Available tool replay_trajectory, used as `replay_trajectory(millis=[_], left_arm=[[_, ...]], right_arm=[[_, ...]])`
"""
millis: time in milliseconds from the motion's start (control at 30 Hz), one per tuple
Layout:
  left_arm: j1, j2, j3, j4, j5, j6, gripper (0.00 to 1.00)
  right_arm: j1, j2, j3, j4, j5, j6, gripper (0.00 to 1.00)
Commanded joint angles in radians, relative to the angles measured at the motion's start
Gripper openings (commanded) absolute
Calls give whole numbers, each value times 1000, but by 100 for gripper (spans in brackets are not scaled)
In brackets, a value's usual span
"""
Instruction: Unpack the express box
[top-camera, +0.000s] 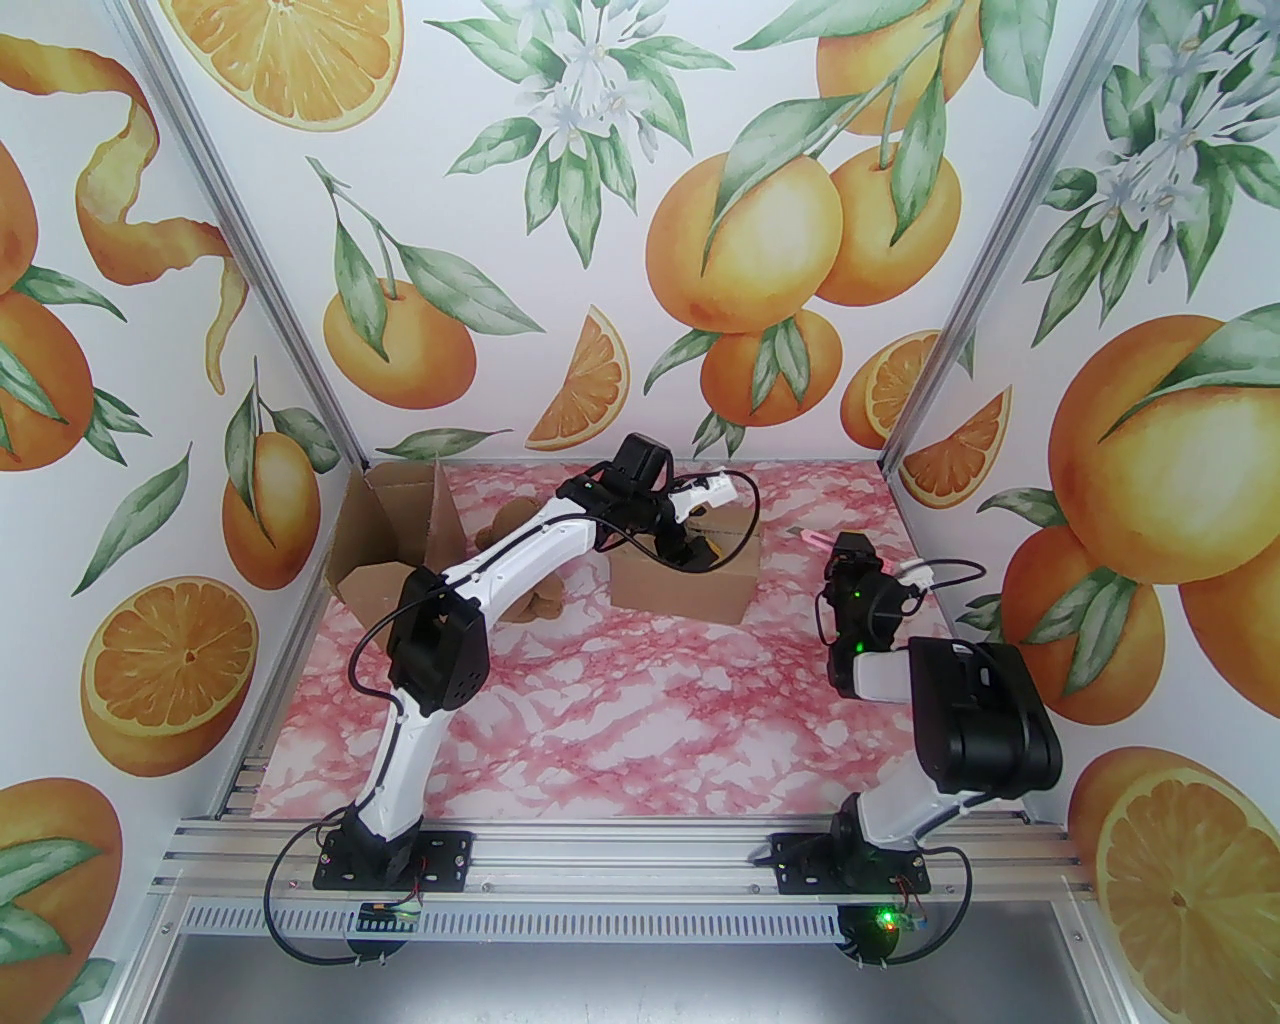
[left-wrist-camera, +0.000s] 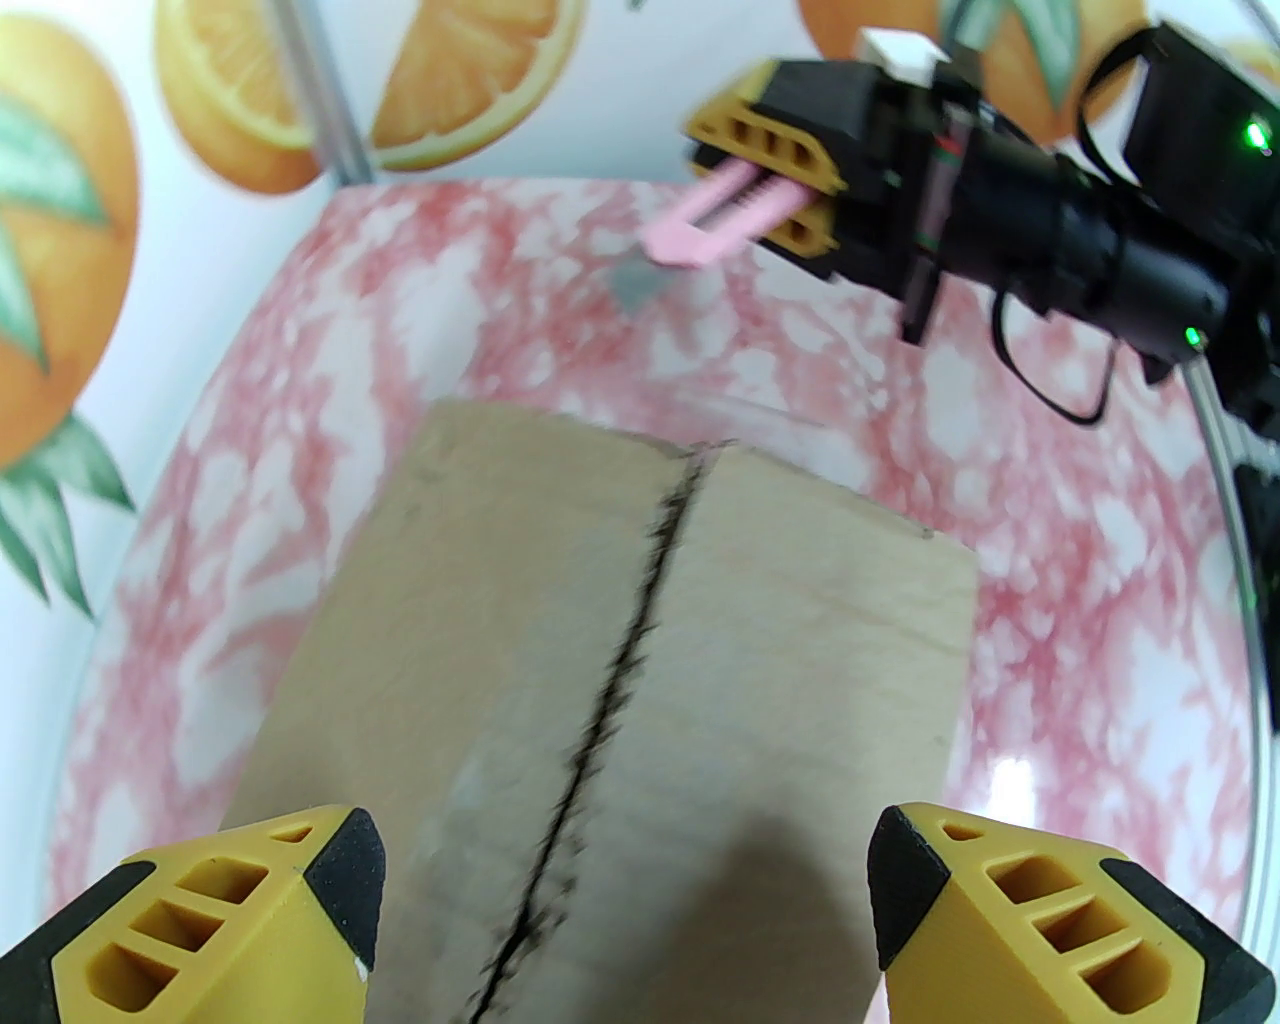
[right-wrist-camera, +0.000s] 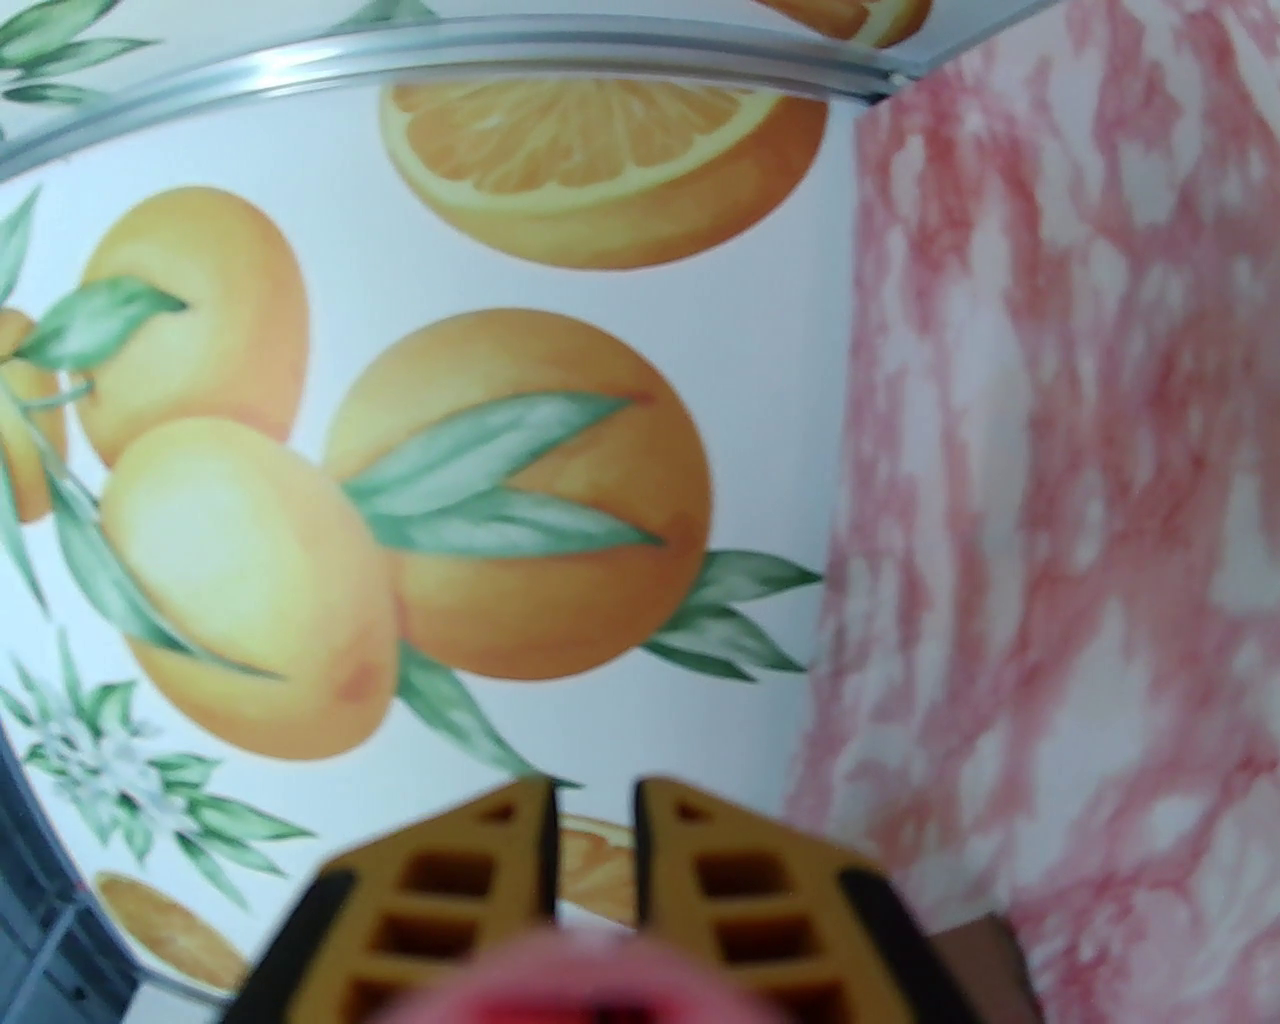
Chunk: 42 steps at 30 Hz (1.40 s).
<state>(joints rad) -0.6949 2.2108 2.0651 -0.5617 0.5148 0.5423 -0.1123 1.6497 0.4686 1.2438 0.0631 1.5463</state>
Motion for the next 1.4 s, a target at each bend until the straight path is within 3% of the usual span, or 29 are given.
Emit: replay_trajectory(millis=[0,367,1367], left_arm=[[-13,-58,-7,-18,0,102,84],[-48,-49,-8,-32,-42,181,87],[-87,-39,-30,-32,-98,211,88]], right_arm=[[-1,-31,8,128,-12,40,0],[40,13,-46,204,-36,174,0],[94,31,-17,42,-57,58,0]])
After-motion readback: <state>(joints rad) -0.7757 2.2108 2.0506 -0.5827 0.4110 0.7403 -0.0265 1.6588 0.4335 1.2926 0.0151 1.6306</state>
